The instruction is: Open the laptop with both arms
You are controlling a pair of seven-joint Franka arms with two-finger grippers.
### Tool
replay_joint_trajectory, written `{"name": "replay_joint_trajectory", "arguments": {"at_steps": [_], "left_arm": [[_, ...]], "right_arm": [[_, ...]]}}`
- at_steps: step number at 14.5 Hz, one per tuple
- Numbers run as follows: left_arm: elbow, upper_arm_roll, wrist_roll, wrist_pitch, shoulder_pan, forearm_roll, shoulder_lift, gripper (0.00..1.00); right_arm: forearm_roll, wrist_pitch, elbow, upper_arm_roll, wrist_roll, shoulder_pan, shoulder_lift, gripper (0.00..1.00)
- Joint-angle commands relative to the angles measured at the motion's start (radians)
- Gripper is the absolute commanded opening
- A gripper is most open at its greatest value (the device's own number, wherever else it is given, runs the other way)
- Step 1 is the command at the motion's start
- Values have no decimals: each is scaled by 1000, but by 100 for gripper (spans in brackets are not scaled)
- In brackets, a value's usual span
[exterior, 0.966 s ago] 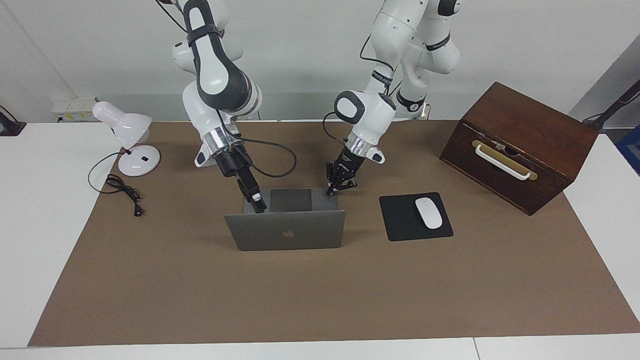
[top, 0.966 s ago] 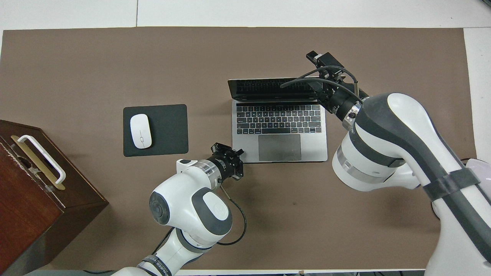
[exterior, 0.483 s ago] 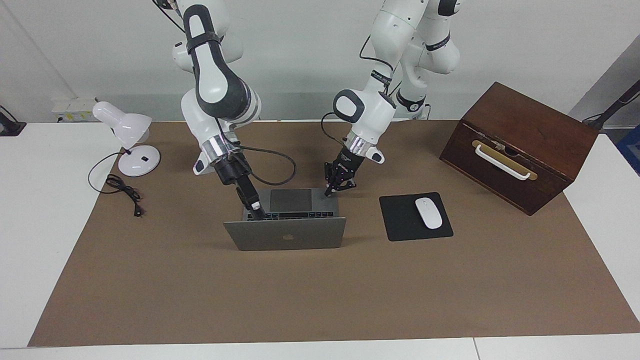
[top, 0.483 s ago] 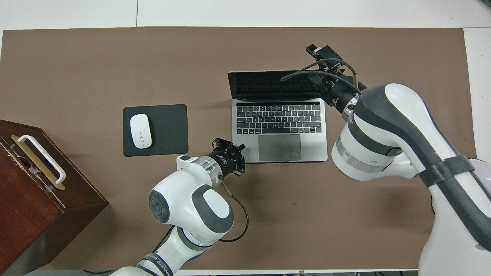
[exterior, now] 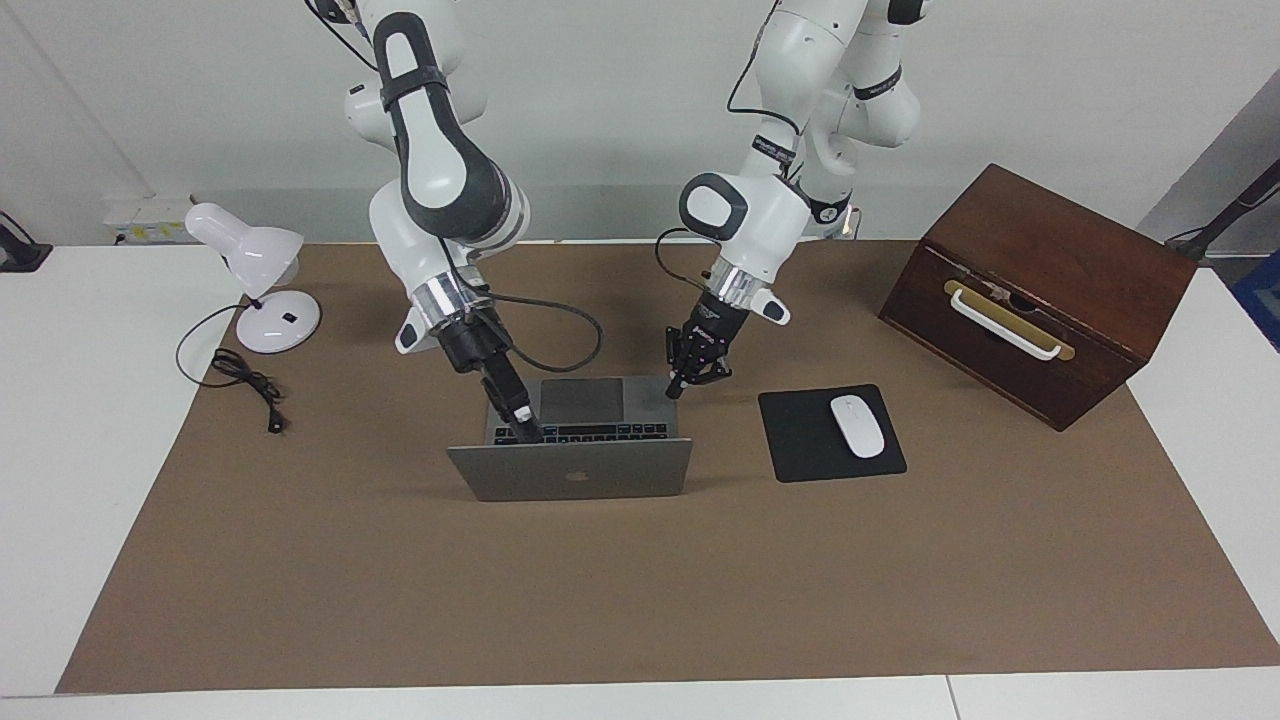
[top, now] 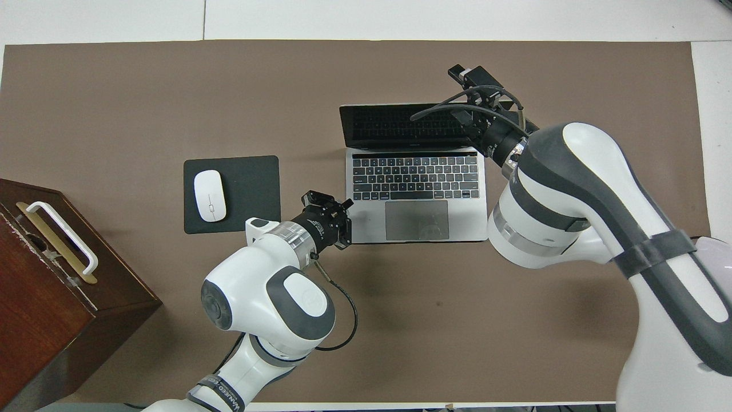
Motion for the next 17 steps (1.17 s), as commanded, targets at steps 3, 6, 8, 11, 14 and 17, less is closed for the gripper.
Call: {"name": "replay_joint_trajectory", "arguments": {"at_steps": [3,6,8,11,14,17], "left_arm": [[-30,-2,205,0,120,-10,-73,0],[-20,0,334,0,212,-9,-78,0],[-15,0,427,-6,266,-9,-76,0],[14,-2,515,-12,348,28,-67,0],[46,-2,529,-49,433,137,-58,0],[101,-3,527,-119,527,229,-41,0]], "right_arm": [[-17,95,24,5,156,103,-58,100],[-19,171,47,5,202,161,-90,100],[-20,183,58,5,217,178,-110,100],[-153,177,62,3,207,167,-124,100],[-288,133,107,-5,216,152,-124,100],[-462,51,128,-5,217,111,-124,100]]}}
